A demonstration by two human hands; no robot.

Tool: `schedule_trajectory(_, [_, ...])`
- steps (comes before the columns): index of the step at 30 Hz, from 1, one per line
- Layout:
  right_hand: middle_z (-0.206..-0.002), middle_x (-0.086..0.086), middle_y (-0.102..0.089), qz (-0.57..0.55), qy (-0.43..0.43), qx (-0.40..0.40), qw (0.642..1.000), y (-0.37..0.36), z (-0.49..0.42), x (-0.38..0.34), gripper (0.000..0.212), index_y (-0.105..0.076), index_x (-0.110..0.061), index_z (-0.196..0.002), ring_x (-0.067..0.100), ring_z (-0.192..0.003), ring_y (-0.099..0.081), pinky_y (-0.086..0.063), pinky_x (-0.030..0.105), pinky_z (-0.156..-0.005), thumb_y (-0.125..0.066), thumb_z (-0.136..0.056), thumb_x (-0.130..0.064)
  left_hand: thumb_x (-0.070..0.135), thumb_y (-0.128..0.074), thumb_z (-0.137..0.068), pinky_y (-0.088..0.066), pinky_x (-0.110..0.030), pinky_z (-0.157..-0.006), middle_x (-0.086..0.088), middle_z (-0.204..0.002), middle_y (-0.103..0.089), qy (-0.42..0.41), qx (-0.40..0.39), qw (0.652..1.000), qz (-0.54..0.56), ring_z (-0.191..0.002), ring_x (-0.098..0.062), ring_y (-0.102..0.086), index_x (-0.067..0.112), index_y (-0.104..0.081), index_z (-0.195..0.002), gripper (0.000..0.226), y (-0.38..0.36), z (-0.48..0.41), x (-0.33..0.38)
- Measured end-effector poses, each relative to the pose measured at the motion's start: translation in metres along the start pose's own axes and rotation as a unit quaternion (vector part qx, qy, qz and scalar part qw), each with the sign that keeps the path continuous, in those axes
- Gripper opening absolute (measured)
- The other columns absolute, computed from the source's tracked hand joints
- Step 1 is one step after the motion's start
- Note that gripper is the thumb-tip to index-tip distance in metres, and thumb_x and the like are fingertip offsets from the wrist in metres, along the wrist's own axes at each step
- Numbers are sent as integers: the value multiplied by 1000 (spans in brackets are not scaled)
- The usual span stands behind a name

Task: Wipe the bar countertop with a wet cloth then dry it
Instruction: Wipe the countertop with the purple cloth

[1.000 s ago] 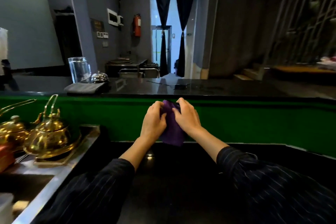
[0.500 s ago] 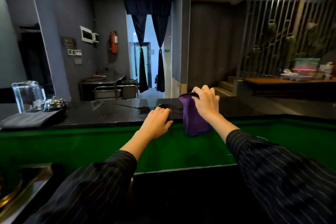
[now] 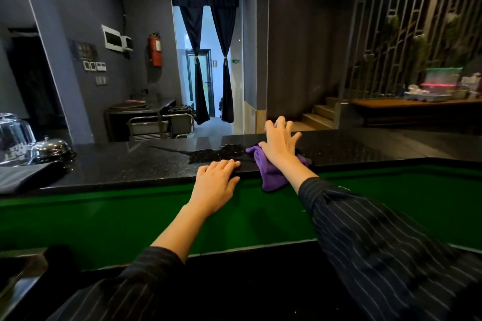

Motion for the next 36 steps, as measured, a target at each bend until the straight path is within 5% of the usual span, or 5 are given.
schedule_trajectory(5, [-156,9,-30,-28,25,-233,972,-9,35,3,64,-40,-26,-144,36,-146,-17,-11,64,-113,-25,-94,-64,45,-50,-91,-42,-36,-97,1,-132,-57,-42,-65,996,46,-121,-20,-52,30,-49,-135,46,23,-18,-10])
schedule_trajectory(11, [-164,-4,-6,21,13,-315,949,-20,9,16,59,-11,-39,-154,28,-151,4,1,64,-115,-7,-98,-57,48,-30,-97,-30,-35,-112,9,-154,-32,-73,-69,995,-14,-141,-13,-32,33,-27,-147,52,9,-13,-11])
schedule_trajectory(24, [-164,-5,-11,2,108,-321,941,-40,-4,-27,54,-15,-35,-154,23,-151,-7,-4,62,-115,-16,-101,-44,47,-27,-98,-31,-35,-109,8,-155,-29,-81,-51,995,-38,-141,-12,-31,31,-25,-147,52,10,-11,-10])
schedule_trajectory(33, [-164,1,-12,41,-10,-302,952,-55,-41,3,58,-16,-33,-154,31,-150,-6,-1,63,-116,-17,-99,-52,48,-24,-98,-28,-35,-112,12,-156,-25,-86,-45,994,-54,-144,-8,-24,33,-21,-147,51,2,-13,-13])
schedule_trajectory(36, [-156,10,-33,22,-8,-279,960,-64,-45,-17,55,-31,-24,-150,35,-146,-21,-11,62,-115,-29,-96,-38,48,-28,-97,-28,-36,-112,10,-156,-25,-107,-53,992,-39,-144,-9,-24,31,-22,-148,54,6,-15,-15])
Point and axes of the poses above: each hand's wrist, its own z-axis away from the middle knuckle, its own y-axis out of the back of the hand, x = y × z, the point moved 3 cm from there along -z, towards the middle knuckle
